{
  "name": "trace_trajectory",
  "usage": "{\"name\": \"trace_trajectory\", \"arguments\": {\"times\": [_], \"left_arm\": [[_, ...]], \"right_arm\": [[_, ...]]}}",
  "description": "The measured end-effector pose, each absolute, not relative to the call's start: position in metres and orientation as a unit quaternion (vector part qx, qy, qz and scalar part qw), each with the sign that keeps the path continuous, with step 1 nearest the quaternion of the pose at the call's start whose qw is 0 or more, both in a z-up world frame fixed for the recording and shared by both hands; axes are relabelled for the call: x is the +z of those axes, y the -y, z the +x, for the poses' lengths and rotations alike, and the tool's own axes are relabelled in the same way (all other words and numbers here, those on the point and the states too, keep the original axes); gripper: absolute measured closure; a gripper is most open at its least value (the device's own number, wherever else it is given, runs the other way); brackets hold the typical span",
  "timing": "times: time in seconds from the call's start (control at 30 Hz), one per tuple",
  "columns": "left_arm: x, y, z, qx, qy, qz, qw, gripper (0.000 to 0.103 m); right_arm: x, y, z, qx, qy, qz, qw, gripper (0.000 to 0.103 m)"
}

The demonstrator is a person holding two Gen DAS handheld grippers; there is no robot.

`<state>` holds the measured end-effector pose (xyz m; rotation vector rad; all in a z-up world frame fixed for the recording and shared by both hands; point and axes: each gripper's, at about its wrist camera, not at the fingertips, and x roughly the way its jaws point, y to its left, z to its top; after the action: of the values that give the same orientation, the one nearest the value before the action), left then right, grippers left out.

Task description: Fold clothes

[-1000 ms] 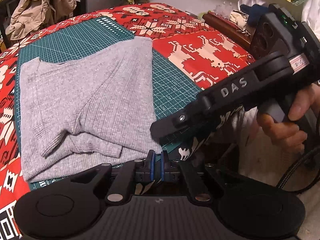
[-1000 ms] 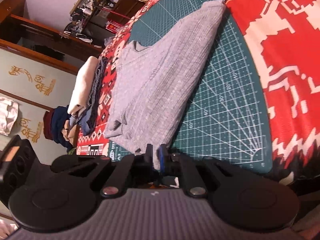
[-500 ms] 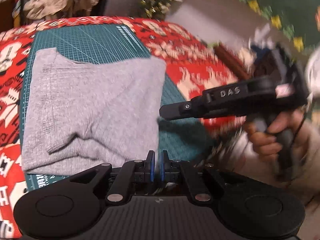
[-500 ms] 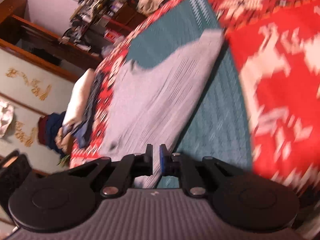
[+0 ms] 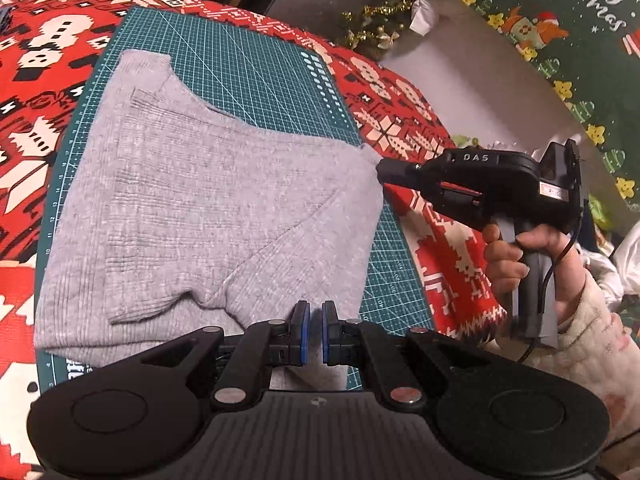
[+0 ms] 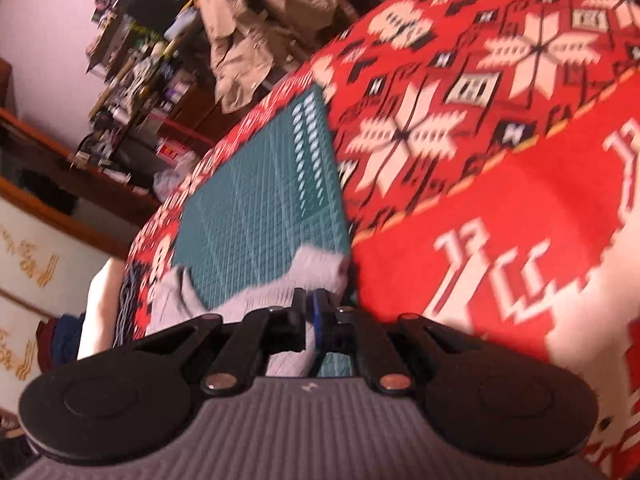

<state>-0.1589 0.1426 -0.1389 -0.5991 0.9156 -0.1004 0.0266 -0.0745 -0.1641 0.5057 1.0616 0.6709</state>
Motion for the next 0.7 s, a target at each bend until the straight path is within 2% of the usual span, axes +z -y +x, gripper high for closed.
{"name": "trace_trajectory", "arguments": {"times": [0.17, 0.4, 0.7], "left_arm": [[-0.126, -0.157, -0.161, -0.039, -0.399, -0.304, 0.865, 0.099], [-0.121, -0.189, -0.175, 0.027, -0.351, -0.341, 0.872, 0.099], [-0.145, -0.261, -0.184, 0.108, -0.294, -0.465, 0.828, 0.099]], "right_arm": [[-0.141, 0.057, 0.024, 0.341, -0.487, 0.213, 0.775, 0.095], [-0.117, -0.009, 0.001, 0.411, -0.527, 0.141, 0.73, 0.094], [-0.106, -0.113, -0.023, 0.484, -0.543, 0.046, 0.685, 0.097]]}}
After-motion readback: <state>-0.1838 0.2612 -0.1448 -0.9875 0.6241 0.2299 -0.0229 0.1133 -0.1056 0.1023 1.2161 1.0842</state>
